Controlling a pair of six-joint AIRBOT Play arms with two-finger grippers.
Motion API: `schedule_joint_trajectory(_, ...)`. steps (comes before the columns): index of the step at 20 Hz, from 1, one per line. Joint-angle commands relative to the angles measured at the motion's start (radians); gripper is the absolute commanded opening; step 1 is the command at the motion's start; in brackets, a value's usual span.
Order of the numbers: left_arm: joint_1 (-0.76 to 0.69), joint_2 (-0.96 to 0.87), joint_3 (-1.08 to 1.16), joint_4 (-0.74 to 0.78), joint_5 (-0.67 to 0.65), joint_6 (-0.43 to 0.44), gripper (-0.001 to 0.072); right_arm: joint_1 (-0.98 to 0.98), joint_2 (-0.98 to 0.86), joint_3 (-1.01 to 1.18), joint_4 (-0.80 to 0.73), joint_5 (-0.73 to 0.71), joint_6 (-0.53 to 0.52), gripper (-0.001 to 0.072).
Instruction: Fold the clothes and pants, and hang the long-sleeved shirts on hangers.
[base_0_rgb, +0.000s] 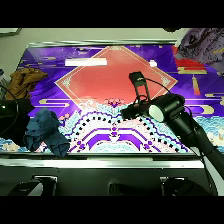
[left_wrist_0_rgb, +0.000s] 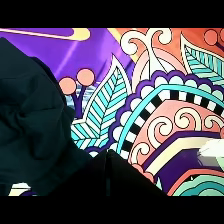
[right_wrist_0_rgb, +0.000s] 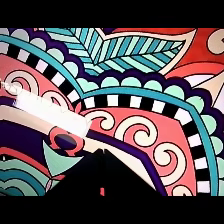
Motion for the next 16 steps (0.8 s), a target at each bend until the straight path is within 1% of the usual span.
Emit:
schedule_joint_trajectory(1,0.0,0.0,0.0,0.0,0.001,0.0,0.002,0.001,0.0,0.0,0.001,-0.001,0.0,0.003)
schedule_joint_trajectory(7,0.0,-0.005,0.0,0.004,-0.002,0.0,0.0023,0.001,0.0,0.0,0.002,-0.004,0.001,0.003)
schedule_joint_trajectory(8,0.0,-0.006,-0.003,0.004,-0.008,-0.001,0.0117,0.001,0.0,0.0,0.001,-0.006,0.0,0.003)
schedule_joint_trajectory(9,0.0,-0.006,-0.01,0.02,-0.029,-0.057,0.0427,0.001,0.0,0.0,0.001,-0.006,0.0,0.003)
schedule_joint_trajectory(10,0.0,-0.01,-0.024,0.059,-0.05,-0.177,0.072,0.001,0.0,0.0,0.002,-0.007,0.0,0.003)
schedule_joint_trajectory(11,0.003,-0.021,-0.05,0.119,-0.069,-0.208,0.072,0.001,0.0,0.0,0.002,-0.007,0.001,0.003)
schedule_joint_trajectory(13,0.008,-0.044,-0.152,0.224,-0.069,-0.204,0.072,0.001,0.0,0.0,0.002,-0.009,0.001,0.003)
schedule_joint_trajectory(16,0.007,-0.069,-0.35,0.239,0.098,-0.205,0.072,0.001,0.0,0.0,0.002,-0.009,0.001,0.003)
